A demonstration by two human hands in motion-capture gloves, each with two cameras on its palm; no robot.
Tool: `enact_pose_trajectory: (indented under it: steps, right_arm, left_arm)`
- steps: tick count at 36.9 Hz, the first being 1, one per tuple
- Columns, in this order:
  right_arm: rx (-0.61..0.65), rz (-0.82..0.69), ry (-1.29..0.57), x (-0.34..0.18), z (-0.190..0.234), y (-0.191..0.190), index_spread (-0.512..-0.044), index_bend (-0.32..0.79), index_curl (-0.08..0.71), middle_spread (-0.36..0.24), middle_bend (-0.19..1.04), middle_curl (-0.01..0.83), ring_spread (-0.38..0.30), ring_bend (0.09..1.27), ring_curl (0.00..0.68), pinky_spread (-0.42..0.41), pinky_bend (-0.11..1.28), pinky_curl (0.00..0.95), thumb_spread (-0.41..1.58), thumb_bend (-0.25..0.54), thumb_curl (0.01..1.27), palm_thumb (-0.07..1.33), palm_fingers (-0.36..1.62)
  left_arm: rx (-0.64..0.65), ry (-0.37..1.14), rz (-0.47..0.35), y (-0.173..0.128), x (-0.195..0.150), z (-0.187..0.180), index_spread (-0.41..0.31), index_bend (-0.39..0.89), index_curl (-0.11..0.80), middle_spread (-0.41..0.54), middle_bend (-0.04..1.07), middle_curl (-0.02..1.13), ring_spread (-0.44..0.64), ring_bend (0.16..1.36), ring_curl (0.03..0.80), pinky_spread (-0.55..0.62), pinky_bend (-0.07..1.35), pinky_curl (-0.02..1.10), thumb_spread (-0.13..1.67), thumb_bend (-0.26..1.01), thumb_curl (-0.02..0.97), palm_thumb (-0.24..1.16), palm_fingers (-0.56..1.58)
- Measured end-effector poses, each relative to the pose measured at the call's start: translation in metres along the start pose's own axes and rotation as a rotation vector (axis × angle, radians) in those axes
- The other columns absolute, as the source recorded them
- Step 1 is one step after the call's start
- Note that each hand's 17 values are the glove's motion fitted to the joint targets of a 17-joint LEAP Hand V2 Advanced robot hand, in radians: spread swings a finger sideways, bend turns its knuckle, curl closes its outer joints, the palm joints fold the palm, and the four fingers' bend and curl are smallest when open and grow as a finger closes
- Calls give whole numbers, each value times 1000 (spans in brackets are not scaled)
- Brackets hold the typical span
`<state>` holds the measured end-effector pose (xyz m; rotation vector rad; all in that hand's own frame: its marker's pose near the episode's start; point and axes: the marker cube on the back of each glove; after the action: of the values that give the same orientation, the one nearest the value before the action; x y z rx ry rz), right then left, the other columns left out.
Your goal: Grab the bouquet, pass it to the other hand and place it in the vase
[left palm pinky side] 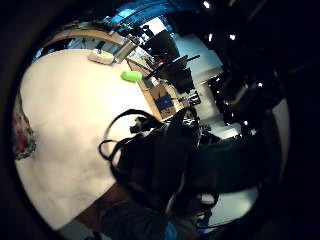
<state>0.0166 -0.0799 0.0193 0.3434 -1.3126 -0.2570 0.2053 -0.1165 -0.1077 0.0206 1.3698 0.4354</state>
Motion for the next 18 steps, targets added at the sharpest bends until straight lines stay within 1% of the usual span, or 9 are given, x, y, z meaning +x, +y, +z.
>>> enact_pose_trajectory:
  steps: [1,4,5,8,10,11,14,15,18]
  right_arm:
    - [1,11,6,0,2,0,-276,169,462,-193,632,562,-204,899,522,-295,669,463,379,-29,742,994,1333]
    - [-3,53,-12,-6,9,1,-275,172,467,-193,632,563,-203,896,521,-298,668,462,379,-29,747,992,1333]
    - [-8,65,-18,-7,11,2,-275,171,469,-193,632,563,-203,896,521,-298,668,462,378,-29,749,992,1333]
    - [-34,64,-23,-10,17,2,-274,170,473,-192,632,564,-203,896,521,-298,669,462,381,-27,753,994,1333]
    - [-63,33,-39,-13,20,1,-274,170,475,-192,633,564,-205,897,521,-303,665,460,378,-29,755,992,1331]
    - [-83,12,-47,-16,22,1,-274,173,477,-193,632,564,-205,894,520,-302,660,460,378,-29,756,992,1327]
    - [-161,-65,-34,-24,21,5,-274,166,478,-187,635,565,-204,887,518,-304,651,455,379,-32,759,987,1315]
    - [-186,-88,-14,-26,19,7,-275,138,470,-185,631,563,-206,880,514,-303,653,454,387,-36,758,978,1283]
    - [-211,-110,85,-29,1,14,-279,76,437,-177,581,546,-211,820,495,-290,708,459,429,-42,749,957,1162]
  left_arm:
    - [13,0,-3,1,2,0,-161,296,297,-184,271,388,-105,615,299,93,324,335,930,23,416,702,888]
    - [63,-34,17,0,5,-2,-207,296,315,-229,254,377,-167,579,288,11,304,325,904,18,432,744,1018]
    - [82,-53,29,-1,5,-3,-230,311,328,-256,287,394,-202,564,293,-72,338,342,878,15,443,759,1177]
    - [131,-96,67,0,11,-5,-266,281,343,-295,356,429,-269,557,318,-194,392,369,813,-16,462,764,1323]
    - [145,-112,93,2,18,-7,-284,247,349,-316,435,461,-305,600,343,-256,426,387,769,-34,474,749,1431]
    - [145,-117,106,3,22,-8,-291,231,352,-329,486,480,-316,656,365,-281,443,396,769,-43,474,733,1510]
    - [141,-124,135,6,37,-15,-310,243,373,-351,563,510,-341,699,387,-330,470,412,767,-42,480,719,1514]
    - [144,-125,145,7,45,-19,-317,250,380,-356,592,522,-347,715,397,-345,483,418,780,-44,476,709,1529]
    - [181,-138,181,14,72,-50,-331,274,404,-367,639,543,-362,751,418,-376,510,429,794,-42,475,694,1511]
